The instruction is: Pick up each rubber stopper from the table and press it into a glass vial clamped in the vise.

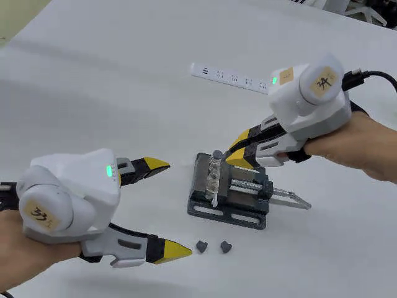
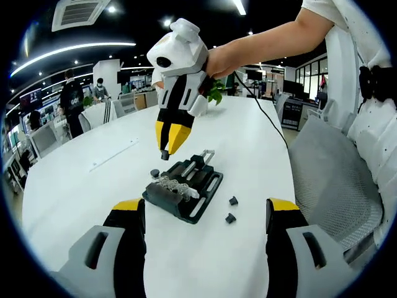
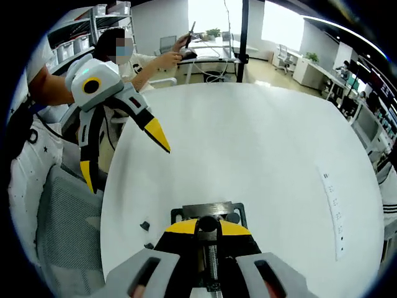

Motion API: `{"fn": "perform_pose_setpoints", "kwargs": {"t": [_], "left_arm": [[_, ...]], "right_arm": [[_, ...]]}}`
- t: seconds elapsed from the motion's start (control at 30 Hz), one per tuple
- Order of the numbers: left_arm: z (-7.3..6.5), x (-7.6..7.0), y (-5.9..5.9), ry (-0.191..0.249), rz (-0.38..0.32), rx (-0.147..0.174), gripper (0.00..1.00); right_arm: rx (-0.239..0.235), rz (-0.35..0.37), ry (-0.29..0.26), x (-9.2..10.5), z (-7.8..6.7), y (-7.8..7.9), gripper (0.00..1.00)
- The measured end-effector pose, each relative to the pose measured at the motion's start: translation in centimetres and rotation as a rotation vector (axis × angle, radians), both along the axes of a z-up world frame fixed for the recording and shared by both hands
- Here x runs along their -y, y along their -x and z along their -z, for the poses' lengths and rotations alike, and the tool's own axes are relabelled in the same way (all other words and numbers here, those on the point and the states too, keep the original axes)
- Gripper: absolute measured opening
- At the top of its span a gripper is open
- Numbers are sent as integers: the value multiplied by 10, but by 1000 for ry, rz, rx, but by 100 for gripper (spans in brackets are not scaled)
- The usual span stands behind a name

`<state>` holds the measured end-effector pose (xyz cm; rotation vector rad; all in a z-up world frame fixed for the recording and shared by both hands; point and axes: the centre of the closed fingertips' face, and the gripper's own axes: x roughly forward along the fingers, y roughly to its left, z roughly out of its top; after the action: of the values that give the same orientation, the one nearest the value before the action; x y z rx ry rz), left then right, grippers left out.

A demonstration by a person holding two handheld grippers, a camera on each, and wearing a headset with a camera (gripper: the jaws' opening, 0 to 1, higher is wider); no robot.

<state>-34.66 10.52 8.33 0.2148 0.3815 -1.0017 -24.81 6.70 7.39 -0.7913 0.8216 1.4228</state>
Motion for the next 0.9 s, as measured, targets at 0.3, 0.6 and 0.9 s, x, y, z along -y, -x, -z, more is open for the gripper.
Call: {"fn": "perform_pose_setpoints", "kwargs": {"t": [0.3, 0.6, 0.9], "left_arm": [[6, -6, -2, 15, -10, 3, 84], [7, -5, -5, 33, -21, 3, 86], [1, -2, -4, 64, -37, 3, 86]], "right_arm": [[-20, -66, 124, -4, 23, -7, 6], [-32, -109, 195, -5, 33, -8, 6], [-45, -121, 230, -3, 38, -7, 6]]}}
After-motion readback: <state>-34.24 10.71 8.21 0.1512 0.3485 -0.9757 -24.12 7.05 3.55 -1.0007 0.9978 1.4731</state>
